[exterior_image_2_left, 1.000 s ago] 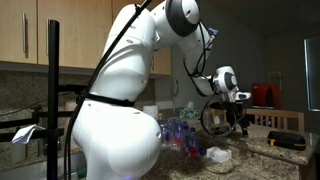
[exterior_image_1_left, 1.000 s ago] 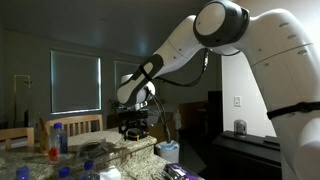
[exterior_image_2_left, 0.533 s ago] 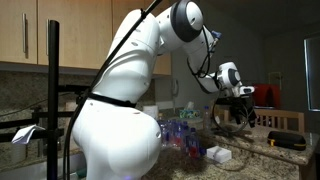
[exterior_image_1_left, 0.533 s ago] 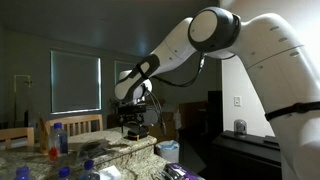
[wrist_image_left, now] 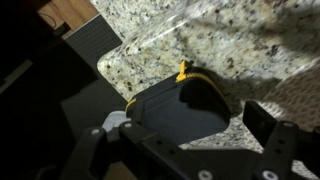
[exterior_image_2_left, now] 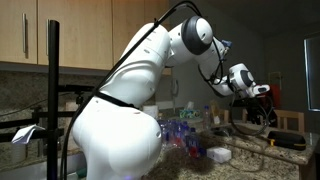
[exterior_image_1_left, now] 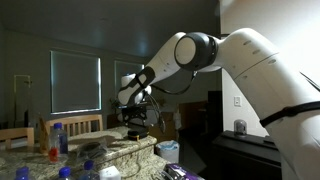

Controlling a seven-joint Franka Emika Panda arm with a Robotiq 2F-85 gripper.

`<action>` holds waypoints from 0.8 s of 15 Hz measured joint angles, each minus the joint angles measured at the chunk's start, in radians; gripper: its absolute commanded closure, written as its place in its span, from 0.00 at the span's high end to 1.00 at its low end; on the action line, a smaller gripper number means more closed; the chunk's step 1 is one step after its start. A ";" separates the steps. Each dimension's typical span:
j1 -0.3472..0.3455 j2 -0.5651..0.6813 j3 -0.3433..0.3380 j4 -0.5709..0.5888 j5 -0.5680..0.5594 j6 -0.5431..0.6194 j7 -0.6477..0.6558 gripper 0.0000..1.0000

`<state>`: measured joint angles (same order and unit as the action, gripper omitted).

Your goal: Put the cable on the lower counter on the upper counter and then put the case on the upper counter on the lower counter

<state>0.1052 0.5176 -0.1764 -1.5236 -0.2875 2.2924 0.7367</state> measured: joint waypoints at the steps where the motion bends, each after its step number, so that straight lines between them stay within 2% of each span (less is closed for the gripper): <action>1: 0.006 0.022 -0.019 0.023 -0.020 0.000 0.034 1.00; 6: 0.013 0.139 -0.094 0.171 -0.053 -0.017 0.215 1.00; 12: -0.012 0.308 -0.127 0.405 -0.024 -0.019 0.485 1.00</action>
<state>0.0935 0.8256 -0.3035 -1.1182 -0.3119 2.2733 1.2217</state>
